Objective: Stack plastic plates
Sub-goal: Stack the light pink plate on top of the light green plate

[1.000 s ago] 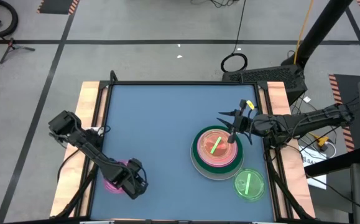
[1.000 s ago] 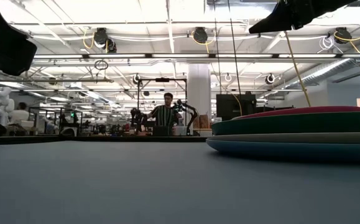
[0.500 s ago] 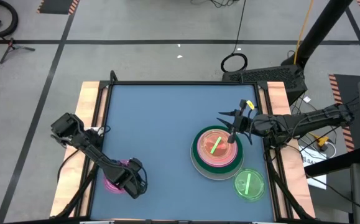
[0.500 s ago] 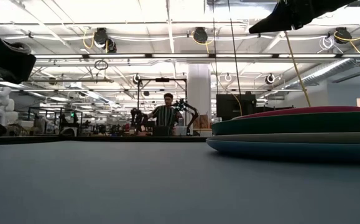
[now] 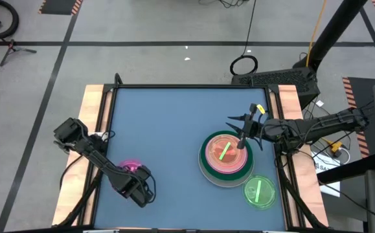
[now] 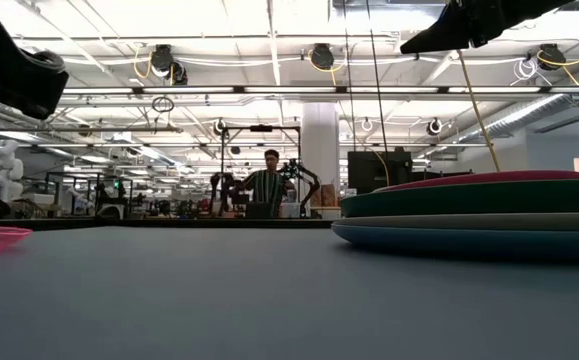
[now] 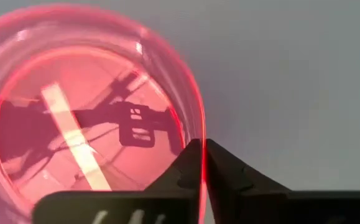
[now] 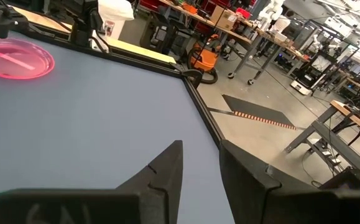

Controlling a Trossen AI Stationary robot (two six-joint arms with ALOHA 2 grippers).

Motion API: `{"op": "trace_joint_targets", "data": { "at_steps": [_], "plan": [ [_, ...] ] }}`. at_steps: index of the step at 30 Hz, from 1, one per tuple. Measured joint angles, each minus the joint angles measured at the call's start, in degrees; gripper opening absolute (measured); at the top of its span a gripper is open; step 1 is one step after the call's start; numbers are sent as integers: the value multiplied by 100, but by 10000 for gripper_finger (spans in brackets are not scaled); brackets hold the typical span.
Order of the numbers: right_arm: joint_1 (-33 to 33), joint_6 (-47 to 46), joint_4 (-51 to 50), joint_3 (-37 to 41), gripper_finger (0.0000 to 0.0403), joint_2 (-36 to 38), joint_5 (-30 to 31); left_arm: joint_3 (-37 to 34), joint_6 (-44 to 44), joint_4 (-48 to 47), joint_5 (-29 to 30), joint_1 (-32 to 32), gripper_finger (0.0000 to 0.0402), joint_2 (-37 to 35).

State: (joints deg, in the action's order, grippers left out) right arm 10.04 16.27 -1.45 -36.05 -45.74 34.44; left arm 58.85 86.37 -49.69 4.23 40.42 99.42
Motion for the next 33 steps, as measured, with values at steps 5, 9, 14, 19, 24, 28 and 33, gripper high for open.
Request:
{"op": "trace_joint_targets", "data": {
  "at_steps": [5, 9, 14, 19, 24, 28, 33],
  "plan": [
    [0, -2, 0, 0, 98, -2, 0, 2, -43, 0, 13, 0, 7, -2],
    [0, -6, 0, 0, 98, -1, 0, 93, -235, -48, 20, -5, 6, -2],
    [2, -7, 0, 0, 98, -2, 0, 573, -932, -269, 372, -145, 5, -2],
    [0, 0, 2, 0, 98, -2, 0, 1240, -1912, -769, 1127, -307, 4, -4],
    [0, 43, 2, 0, 98, 0, 0, 1770, -3586, -678, 1999, -466, 4, -5],
    [2, 88, 7, 0, 98, -2, 0, 2005, -4662, -543, 2653, -733, 4, -11],
    [0, 110, 112, 0, 98, 0, 0, 2044, -6314, 254, 2828, -1165, 4, -13]
  ]
}}
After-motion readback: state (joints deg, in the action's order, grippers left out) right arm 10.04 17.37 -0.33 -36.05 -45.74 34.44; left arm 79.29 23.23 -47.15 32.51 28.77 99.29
